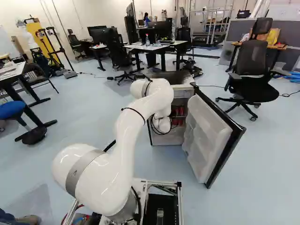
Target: Grab a drink from the fridge
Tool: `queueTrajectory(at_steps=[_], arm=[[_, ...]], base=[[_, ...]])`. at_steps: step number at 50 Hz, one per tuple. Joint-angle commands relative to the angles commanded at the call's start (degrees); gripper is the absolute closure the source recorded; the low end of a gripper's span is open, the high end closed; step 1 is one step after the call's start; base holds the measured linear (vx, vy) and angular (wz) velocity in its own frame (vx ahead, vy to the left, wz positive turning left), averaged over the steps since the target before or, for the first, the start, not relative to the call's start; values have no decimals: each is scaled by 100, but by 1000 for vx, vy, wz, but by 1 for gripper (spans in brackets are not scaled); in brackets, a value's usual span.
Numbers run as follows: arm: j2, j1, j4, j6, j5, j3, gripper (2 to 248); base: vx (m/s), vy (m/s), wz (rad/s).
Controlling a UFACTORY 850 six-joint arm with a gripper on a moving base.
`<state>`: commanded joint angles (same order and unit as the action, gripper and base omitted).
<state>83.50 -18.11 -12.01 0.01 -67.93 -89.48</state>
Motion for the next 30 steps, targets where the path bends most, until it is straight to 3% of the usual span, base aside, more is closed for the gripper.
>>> queueTrajectory(at_steps=[20,21,25,26,30], arm=[[78,13,0,0,0,-142,110],[78,13,0,0,0,-142,138],[78,13,0,0,0,-142,138],[78,13,0,0,0,-142,159],[78,13,0,0,0,-142,159]], base=[[0,0,0],[0,0,0],[0,0,0],[0,0,0],[0,0,0]])
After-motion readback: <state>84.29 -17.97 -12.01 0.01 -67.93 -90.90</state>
